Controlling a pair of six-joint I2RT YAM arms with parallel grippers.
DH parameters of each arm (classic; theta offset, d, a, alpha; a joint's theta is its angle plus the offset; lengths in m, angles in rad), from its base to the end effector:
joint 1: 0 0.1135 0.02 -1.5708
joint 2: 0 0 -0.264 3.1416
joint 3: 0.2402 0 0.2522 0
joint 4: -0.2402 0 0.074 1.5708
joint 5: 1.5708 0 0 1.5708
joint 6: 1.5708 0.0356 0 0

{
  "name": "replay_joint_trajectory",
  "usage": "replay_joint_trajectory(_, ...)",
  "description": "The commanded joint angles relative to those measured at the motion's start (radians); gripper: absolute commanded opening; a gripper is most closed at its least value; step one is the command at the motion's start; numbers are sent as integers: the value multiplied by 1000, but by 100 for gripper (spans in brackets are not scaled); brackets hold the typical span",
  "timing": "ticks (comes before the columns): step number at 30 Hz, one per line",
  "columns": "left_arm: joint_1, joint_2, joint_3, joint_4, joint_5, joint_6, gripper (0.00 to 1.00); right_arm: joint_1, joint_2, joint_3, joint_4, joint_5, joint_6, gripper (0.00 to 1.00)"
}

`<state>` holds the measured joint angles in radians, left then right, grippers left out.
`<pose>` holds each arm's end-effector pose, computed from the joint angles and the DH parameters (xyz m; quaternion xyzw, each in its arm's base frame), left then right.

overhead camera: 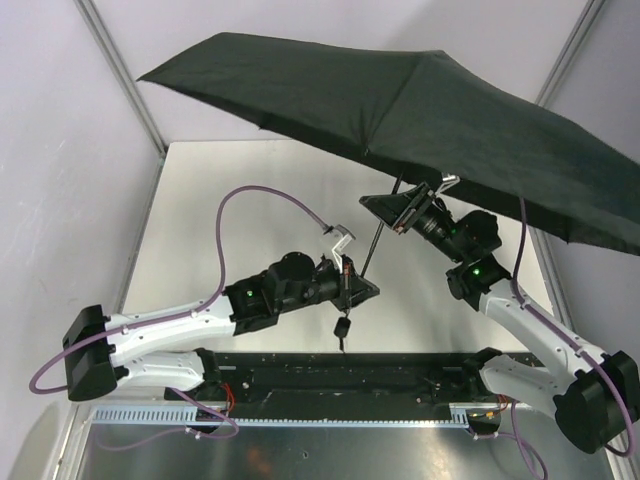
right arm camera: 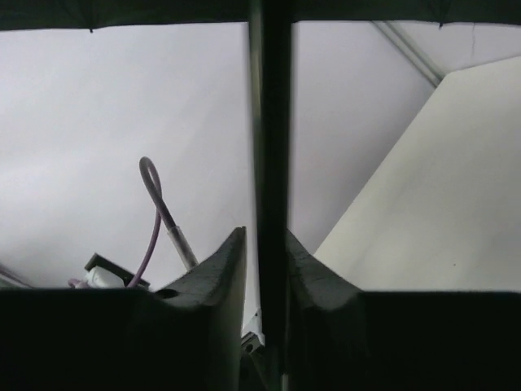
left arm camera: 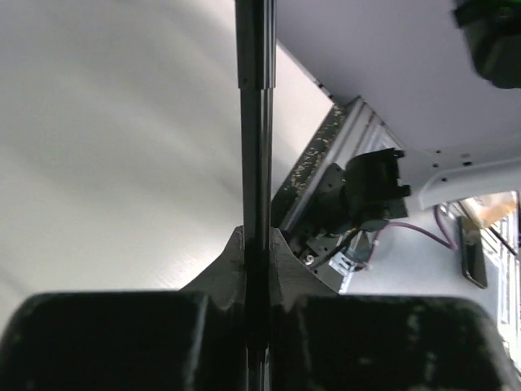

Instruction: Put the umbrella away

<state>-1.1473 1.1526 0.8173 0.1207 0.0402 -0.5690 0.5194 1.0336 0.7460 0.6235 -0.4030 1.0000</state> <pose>0.1100 -0.2476 0.3075 0.2341 0.7427 -0.4848 0.3982 0.1993 0.1301 0.3636 -0.0235 0.5898 0.6342 0.4994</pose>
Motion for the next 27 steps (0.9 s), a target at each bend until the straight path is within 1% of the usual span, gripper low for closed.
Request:
replay_joint_trajectory(1, -7, -18, 40, -18, -121, 52, 1, -2, -55, 51, -85, 124, -35, 36)
replay_joint_trajectory(3, -21, -26, 41, -26, -155, 53, 0, -6, -51, 64, -107, 165, -38, 51)
replay_joint_trajectory(4, -27, -33, 39, -27, -170, 53, 0, -9, -48, 67, -105, 190, -35, 57)
replay_joint_trajectory(5, -31, -41, 35, -27, -184, 49, 0, -15, -44, 71, -104, 225, -24, 62)
replay_joint_trajectory(7, -36, -54, 28, -27, -214, 36, 0, -43, -32, 85, -118, 281, 27, 67)
replay_joint_trajectory(10, -38, -64, 24, -27, -239, 18, 0, -89, -4, 97, -89, 327, 124, 70)
replay_joint_trajectory(13, -39, -66, 25, -27, -230, -4, 0, -100, 22, 100, -34, 401, 148, 73)
replay_joint_trajectory(17, -39, -75, 12, -10, -201, -52, 0, -114, 34, 100, -23, 525, 191, 73)
replay_joint_trajectory(19, -38, -86, -2, 12, -182, -73, 0, -120, 43, 101, 2, 563, 216, 72)
replay_joint_trajectory(22, -38, -101, -22, 52, -145, -98, 0, -140, 69, 101, 65, 592, 260, 70)
replay_joint_trajectory(24, -39, -107, -30, 74, -117, -118, 0, -164, 92, 101, 93, 590, 317, 70)
replay_joint_trajectory(27, -39, -105, -41, 112, -76, -152, 0, -191, 124, 102, 171, 579, 354, 69)
